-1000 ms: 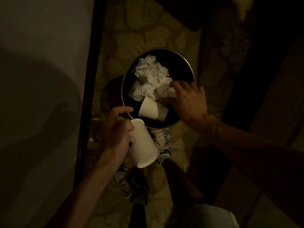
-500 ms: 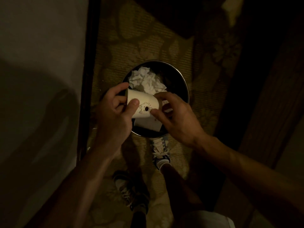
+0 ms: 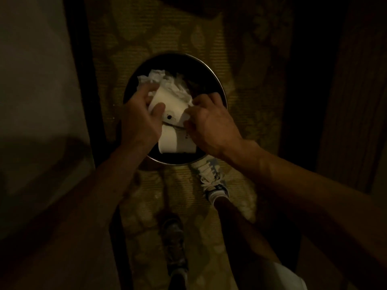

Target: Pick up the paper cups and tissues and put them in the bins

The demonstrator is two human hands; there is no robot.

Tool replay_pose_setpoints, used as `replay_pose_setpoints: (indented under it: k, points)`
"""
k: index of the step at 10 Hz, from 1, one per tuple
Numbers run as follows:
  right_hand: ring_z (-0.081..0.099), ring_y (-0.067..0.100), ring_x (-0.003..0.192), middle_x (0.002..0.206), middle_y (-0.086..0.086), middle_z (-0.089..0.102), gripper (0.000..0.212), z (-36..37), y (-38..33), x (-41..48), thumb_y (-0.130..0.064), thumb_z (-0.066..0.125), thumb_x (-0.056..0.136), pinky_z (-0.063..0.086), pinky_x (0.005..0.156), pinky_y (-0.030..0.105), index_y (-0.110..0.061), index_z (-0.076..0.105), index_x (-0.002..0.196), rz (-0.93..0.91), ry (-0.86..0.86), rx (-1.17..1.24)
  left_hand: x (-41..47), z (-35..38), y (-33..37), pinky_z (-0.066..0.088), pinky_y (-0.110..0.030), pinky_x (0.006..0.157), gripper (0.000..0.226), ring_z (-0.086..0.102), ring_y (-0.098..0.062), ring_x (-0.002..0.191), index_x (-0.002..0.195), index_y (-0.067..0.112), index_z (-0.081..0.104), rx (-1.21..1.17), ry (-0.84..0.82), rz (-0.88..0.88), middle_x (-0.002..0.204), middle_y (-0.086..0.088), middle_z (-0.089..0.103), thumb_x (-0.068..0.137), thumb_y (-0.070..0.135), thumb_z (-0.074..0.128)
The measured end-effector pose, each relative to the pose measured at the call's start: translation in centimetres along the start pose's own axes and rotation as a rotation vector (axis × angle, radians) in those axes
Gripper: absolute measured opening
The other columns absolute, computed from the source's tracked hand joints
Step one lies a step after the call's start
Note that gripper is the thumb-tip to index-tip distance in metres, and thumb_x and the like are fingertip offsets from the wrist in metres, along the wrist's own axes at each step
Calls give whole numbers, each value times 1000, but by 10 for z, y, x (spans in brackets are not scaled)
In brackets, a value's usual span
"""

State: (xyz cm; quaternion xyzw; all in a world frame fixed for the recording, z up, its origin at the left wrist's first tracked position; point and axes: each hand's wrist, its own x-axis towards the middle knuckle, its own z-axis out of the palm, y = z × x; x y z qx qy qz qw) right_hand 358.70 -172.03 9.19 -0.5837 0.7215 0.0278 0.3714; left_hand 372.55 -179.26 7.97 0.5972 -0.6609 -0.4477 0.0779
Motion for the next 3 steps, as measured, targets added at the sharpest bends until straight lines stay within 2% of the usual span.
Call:
replay_pose_setpoints:
  k: [1,2,3]
  points:
    - [34,25,131,141,7,44,42,-3,2,-20,-31,50,96,36,104,37,-16,52,135,-2,150,96,6,-1,2,40,-18,86,42,54,-19,116,133,9,52,148,-42,57,129,-13,57,92,14,61]
    - [48,23,115,128,8,52,36,-8,-5,-55,-32,54,94,44,91,34,-16,57,127,45,240,232,1,-16,12,40,-29,100,56,49,-28,126,141,8,44,270,-171,65,138,-17,51,91,22,64]
    - [53,18,94,110,5,56,31,-4,-10,-120,-32,55,93,44,75,31,-15,58,119,157,342,379,-25,-30,28,42,-34,103,53,52,-28,123,136,11,48,374,-126,78,133,-14,55,90,31,64]
